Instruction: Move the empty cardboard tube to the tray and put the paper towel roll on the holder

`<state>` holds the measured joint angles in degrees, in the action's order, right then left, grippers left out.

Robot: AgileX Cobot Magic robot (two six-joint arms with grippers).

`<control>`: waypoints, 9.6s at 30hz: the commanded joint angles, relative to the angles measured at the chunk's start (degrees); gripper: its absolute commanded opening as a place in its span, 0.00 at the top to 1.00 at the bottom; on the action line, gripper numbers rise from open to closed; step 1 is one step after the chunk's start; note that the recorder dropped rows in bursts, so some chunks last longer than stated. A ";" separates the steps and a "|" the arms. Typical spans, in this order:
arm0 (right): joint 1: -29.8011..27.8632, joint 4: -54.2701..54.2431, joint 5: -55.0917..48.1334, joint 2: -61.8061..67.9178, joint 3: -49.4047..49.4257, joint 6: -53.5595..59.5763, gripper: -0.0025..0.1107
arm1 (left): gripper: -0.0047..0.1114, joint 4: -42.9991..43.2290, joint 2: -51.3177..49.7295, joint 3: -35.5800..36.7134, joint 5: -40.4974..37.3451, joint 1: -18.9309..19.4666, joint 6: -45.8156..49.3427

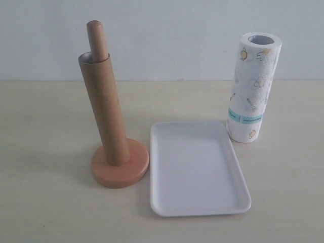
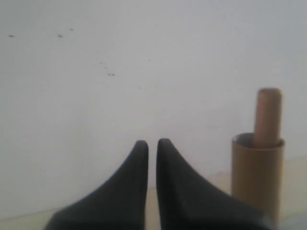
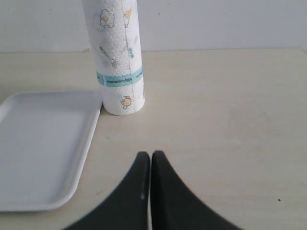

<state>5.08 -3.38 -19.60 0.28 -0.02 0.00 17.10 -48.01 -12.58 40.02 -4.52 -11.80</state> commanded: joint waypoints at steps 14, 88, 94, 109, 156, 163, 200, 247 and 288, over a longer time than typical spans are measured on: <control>0.16 0.17 0.62 -0.28 0.02 0.00 0.98 | 0.67 25.39 -28.52 -3.73 20.01 -0.05 -14.67; 0.16 0.17 0.62 -0.28 0.02 0.00 0.98 | 0.92 43.52 -24.80 -43.20 -0.35 -7.07 -53.59; 0.16 0.17 0.62 -0.28 0.02 0.00 0.98 | 0.92 56.25 -21.61 -52.64 -0.64 -7.07 -68.75; 0.16 0.17 0.62 -0.28 0.02 0.00 0.98 | 0.92 72.80 -20.96 -68.80 4.42 -7.07 -87.90; 0.16 -0.18 0.62 -0.28 0.02 0.00 0.98 | 0.92 14.79 -48.37 -48.52 -30.59 -39.07 -56.18; 0.16 -0.18 0.62 -0.28 0.02 0.00 0.98 | 0.92 14.79 -53.68 -51.93 -33.62 -39.07 -58.47; 0.16 -0.31 0.62 -0.28 0.02 0.00 0.98 | 0.79 18.25 -59.42 -58.34 -41.14 -39.07 -58.47; 0.16 -0.17 0.62 -0.28 0.02 0.00 0.98 | 0.92 17.58 -38.38 -54.57 -53.70 -53.38 -41.60; 0.16 -0.29 0.62 -0.28 0.02 0.00 0.98 | 0.92 34.82 37.18 -13.21 -45.91 -45.27 -38.82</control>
<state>5.08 -3.59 -19.39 0.28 -0.02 0.00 50.31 -11.83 -28.15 -8.27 -54.12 -51.20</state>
